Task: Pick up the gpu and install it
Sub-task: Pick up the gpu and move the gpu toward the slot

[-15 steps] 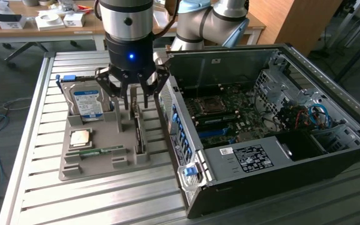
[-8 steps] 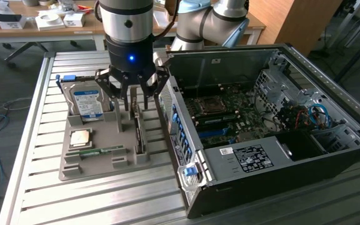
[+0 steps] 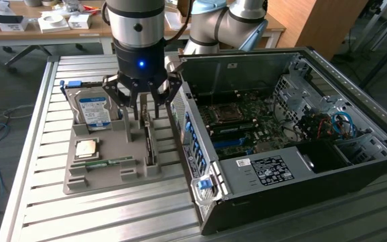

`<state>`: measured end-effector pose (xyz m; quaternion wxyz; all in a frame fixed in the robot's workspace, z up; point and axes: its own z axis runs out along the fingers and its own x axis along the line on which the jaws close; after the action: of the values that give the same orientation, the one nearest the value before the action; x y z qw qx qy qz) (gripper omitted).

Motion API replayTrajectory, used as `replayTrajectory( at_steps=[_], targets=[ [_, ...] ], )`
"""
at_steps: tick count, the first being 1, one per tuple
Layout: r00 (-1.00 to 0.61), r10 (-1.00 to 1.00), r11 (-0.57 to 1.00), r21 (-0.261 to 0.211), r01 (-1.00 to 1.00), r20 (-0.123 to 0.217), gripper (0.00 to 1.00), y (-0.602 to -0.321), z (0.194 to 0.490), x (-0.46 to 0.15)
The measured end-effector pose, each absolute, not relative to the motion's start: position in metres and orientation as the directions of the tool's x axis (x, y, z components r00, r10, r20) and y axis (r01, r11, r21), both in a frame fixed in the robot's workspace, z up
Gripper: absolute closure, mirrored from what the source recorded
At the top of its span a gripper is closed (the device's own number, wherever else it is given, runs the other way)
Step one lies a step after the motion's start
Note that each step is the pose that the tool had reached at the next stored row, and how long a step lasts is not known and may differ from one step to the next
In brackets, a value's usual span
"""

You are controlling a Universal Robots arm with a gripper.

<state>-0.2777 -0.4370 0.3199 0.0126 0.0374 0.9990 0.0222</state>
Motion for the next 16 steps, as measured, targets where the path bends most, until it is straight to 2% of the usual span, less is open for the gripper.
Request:
replayTrajectory(
  at_steps=[16],
  targets=[
    [-0.997,0.075,0.996,0.045,0.074,-0.023,0.53,-0.4370,0.3158,-0.2777]
  ],
)
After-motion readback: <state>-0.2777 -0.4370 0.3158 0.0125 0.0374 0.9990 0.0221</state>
